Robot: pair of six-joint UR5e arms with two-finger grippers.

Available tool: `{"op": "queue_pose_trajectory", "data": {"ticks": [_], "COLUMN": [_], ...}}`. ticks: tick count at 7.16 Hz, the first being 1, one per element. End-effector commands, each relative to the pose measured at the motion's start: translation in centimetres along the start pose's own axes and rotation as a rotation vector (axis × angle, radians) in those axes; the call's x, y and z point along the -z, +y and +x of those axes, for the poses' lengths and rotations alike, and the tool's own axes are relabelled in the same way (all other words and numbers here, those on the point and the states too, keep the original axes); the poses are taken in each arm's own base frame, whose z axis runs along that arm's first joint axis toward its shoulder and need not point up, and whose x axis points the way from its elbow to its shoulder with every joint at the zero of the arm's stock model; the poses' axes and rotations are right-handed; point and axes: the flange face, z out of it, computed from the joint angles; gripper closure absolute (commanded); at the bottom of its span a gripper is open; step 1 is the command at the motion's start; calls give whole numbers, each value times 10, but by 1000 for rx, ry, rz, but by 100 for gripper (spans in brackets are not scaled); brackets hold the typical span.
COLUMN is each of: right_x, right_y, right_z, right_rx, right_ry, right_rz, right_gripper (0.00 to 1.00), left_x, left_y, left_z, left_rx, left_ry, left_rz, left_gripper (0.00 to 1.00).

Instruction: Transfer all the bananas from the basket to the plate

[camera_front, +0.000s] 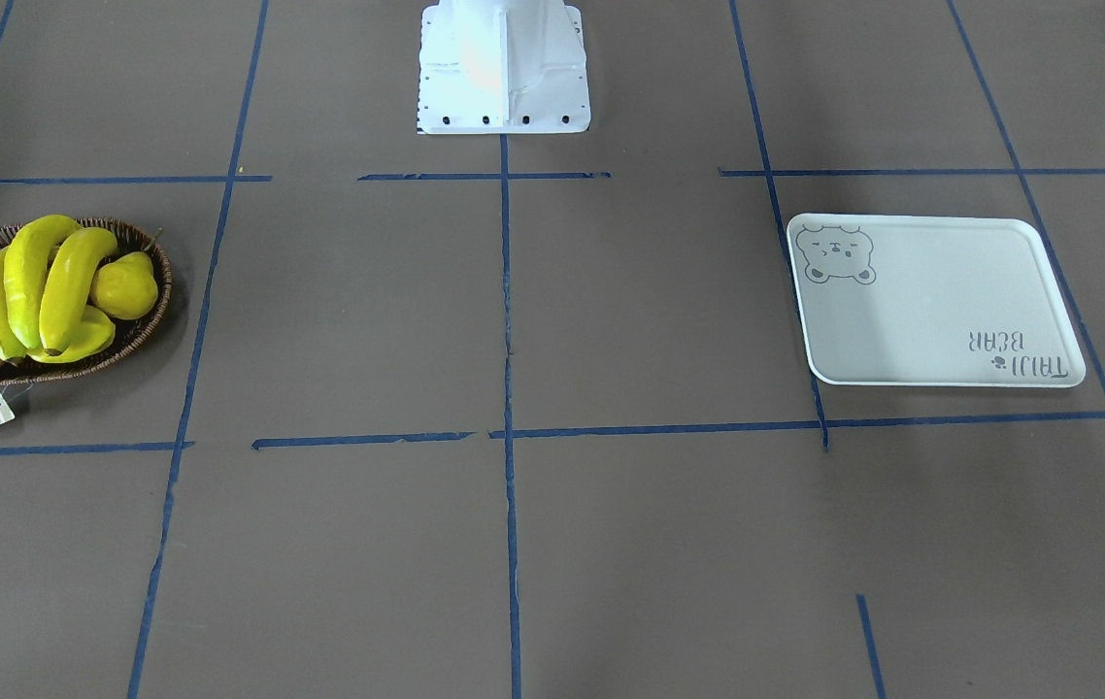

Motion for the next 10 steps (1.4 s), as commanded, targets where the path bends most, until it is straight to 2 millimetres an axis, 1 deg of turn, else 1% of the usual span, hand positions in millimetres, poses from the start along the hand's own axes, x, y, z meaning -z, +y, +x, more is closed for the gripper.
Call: {"op": "queue_pose_trajectory", "data": {"ticks": [1,8,9,10], "right_x": [0,3,10,25], "right_y": [0,-5,-8,-17], "right_z": [0,-3,-12,-32], "right_rx": [-1,10,28,67], "right_ry": [0,-2,0,12], "right_rz": [0,6,20,45], "right_gripper": [0,0,0,0], "left_x": [0,0,1,2], "left_y": [-1,-1,-1,-1], "left_z": [1,1,1,2], "left_rx": [-1,-2,-5,-7], "left_ry": [0,0,0,0], "left_rz": [0,1,4,6], "left_gripper": [0,0,0,0]}}
